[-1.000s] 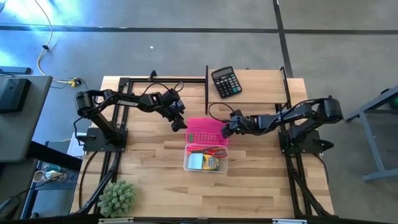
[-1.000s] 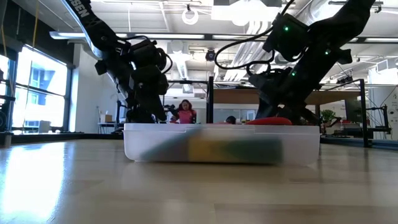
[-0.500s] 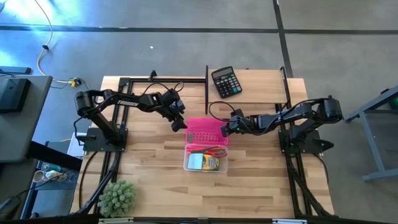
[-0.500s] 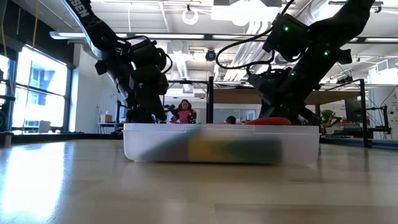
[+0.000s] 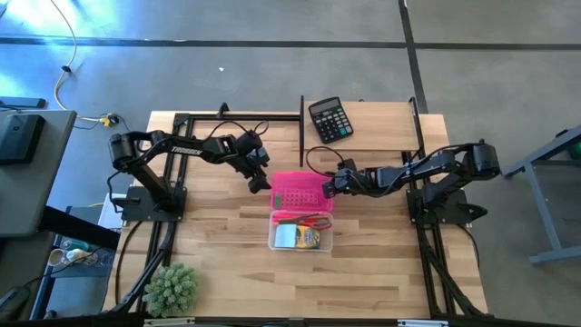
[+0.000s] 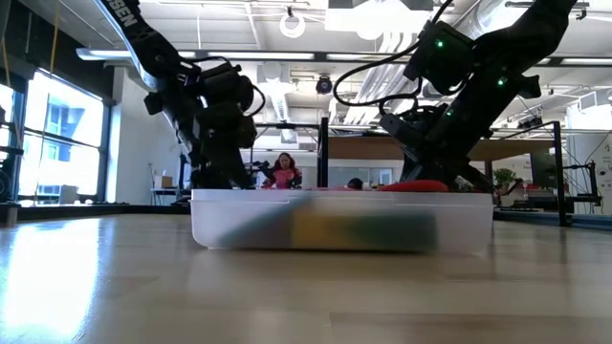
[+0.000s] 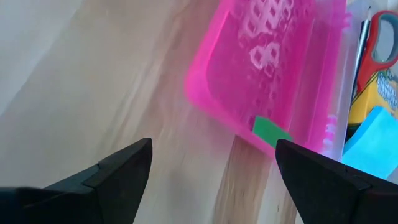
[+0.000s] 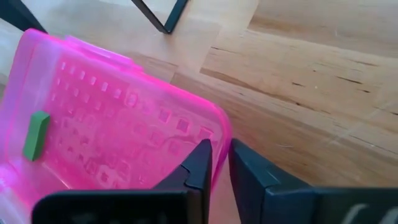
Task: Pack school essentials
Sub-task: Close the pink supply box
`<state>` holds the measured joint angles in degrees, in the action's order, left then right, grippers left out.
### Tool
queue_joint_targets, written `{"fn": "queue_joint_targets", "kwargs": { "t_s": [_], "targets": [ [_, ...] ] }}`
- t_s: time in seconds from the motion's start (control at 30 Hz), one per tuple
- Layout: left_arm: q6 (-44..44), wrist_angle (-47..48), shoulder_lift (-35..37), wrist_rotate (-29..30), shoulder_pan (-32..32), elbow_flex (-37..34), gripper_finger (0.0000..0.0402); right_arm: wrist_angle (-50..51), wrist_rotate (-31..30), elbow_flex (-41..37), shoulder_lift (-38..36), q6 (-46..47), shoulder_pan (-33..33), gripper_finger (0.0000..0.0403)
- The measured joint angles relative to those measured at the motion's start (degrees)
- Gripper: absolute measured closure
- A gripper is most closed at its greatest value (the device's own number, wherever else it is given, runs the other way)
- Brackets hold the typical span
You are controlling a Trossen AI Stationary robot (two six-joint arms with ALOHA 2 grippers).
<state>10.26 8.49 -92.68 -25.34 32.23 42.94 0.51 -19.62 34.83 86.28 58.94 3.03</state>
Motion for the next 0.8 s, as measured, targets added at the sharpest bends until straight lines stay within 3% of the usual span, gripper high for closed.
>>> {"fn": "queue_joint_targets", "kwargs": {
  "t_s": [0.57,0.8],
  "targets": [
    [-3.0,4.4,4.5,-0.2,-0.2,0.1,0.0072,-2.5,-1.6,0.0,0.0,-2.0,0.0,0.0375],
    [-5.4,4.2,4.5,-11.0,-0.4,0.1,0.0072,-5.6,-1.7,0.0,0.0,-5.5,0.0,0.0375]
  ]
}}
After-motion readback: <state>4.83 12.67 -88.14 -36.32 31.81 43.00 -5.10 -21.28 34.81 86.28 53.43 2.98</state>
